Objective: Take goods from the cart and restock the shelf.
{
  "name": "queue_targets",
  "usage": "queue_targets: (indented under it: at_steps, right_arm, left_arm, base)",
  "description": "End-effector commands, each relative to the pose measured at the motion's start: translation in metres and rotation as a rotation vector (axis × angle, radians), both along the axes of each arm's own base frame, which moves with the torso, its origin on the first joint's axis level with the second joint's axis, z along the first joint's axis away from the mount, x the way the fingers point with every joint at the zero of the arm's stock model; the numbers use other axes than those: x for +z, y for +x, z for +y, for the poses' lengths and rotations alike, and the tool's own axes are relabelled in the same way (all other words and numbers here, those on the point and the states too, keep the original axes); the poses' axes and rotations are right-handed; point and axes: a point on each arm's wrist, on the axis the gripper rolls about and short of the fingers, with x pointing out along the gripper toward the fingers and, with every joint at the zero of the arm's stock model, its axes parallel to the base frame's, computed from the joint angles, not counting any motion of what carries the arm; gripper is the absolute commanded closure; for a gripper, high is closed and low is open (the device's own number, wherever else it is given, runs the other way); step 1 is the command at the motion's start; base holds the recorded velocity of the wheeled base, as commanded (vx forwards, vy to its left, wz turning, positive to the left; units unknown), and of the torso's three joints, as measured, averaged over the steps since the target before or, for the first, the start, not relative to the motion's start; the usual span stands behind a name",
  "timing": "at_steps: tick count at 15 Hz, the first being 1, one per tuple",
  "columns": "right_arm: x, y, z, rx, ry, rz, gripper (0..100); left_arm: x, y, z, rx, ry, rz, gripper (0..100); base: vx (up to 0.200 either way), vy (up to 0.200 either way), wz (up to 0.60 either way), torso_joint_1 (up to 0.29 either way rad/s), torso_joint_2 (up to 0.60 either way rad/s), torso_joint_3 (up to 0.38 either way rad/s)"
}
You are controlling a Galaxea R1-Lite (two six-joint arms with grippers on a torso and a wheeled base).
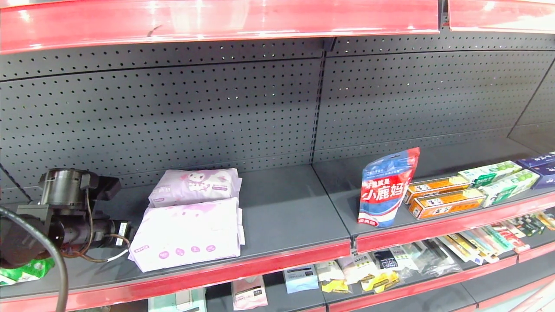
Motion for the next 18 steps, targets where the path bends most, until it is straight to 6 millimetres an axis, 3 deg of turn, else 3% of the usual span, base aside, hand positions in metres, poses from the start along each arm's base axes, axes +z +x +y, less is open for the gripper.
queue_targets:
  at_steps: [1, 9, 11, 15, 18]
  right_arm:
    - [0.0, 0.0, 0.0, 0.001, 0.0, 0.002, 0]
    - [0.0, 0.0, 0.0, 0.001, 0.0, 0.002, 0]
    - [0.0, 0.0, 0.0, 0.001, 0.0, 0.002, 0]
    - [0.0, 0.0, 0.0, 0.001, 0.0, 0.002, 0]
    - [0.0, 0.0, 0.0, 0.001, 0.0, 0.002, 0]
  left_arm:
    - [0.0, 0.0, 0.0, 0.0, 0.0, 0.001, 0]
    - [0.0, 0.0, -0.003, -0.009, 0.0, 0.0, 0]
    - [0.008, -0.003, 0.007, 0.009, 0.014, -0.027, 0]
    - [0.051, -0.049, 0.038, -0.106, 0.159, -0.157, 0]
    - [0.073, -0.087, 0.03, -0.106, 0.17, -0.282, 0]
  base:
    - [0.0, 0.0, 0.0, 0.0, 0.0, 0.0]
    - [0.0, 0.0, 0.0, 0.0, 0.0, 0.0]
    - [0.0, 0.0, 0.0, 0.0, 0.0, 0.0]
    - [0.0, 0.0, 0.0, 0.0, 0.0, 0.0]
    - [0.0, 0.0, 0.0, 0.0, 0.0, 0.0]
